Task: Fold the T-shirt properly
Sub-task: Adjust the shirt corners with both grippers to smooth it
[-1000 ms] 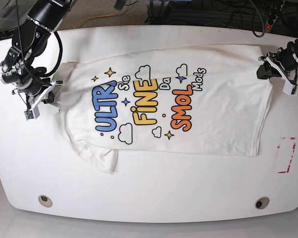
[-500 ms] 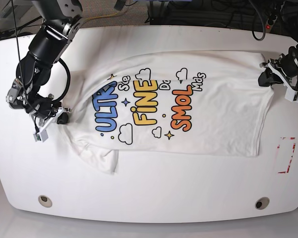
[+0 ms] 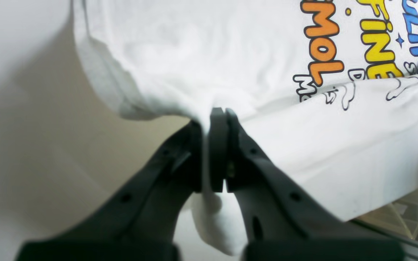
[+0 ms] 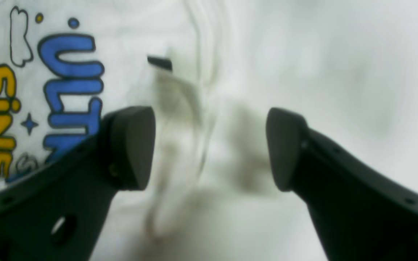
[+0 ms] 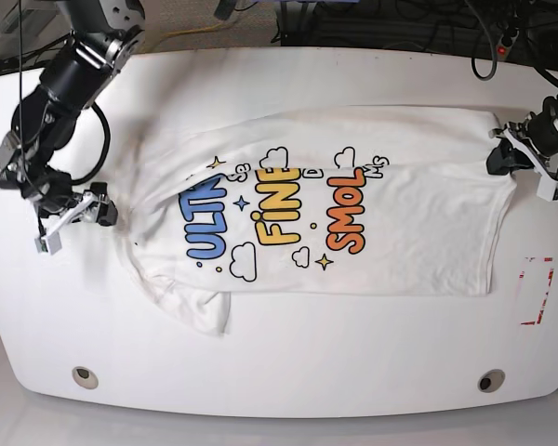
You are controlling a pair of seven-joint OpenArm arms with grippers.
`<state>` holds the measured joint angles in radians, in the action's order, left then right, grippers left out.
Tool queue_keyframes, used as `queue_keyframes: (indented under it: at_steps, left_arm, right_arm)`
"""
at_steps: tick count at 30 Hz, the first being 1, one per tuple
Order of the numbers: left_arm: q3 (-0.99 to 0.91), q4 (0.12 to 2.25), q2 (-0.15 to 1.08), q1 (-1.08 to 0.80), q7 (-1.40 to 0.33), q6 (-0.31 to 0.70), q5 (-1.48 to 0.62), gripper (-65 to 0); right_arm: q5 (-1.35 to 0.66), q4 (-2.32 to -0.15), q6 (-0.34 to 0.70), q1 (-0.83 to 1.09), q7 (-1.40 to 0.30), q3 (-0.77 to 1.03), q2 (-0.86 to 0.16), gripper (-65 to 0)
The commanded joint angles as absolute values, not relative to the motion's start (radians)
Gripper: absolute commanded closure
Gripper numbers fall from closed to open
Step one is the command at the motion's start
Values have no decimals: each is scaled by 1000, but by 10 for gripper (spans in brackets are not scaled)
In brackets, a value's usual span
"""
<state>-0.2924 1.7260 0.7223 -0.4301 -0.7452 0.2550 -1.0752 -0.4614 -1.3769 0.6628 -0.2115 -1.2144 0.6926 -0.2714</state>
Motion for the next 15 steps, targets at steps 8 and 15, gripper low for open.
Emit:
queue_keyframes:
  at_steps: [8,15]
  left_arm:
    - [-302,1738,743,-421,-731,259,-1087,-4]
    - [-302,1738,743,-421,-731,259,-1087,-4]
  right_arm:
    - [-717,-1503,659,-5,-1224,697,-292,-458]
    - [-727,-1498,659,50,-1221,697,-246,-458]
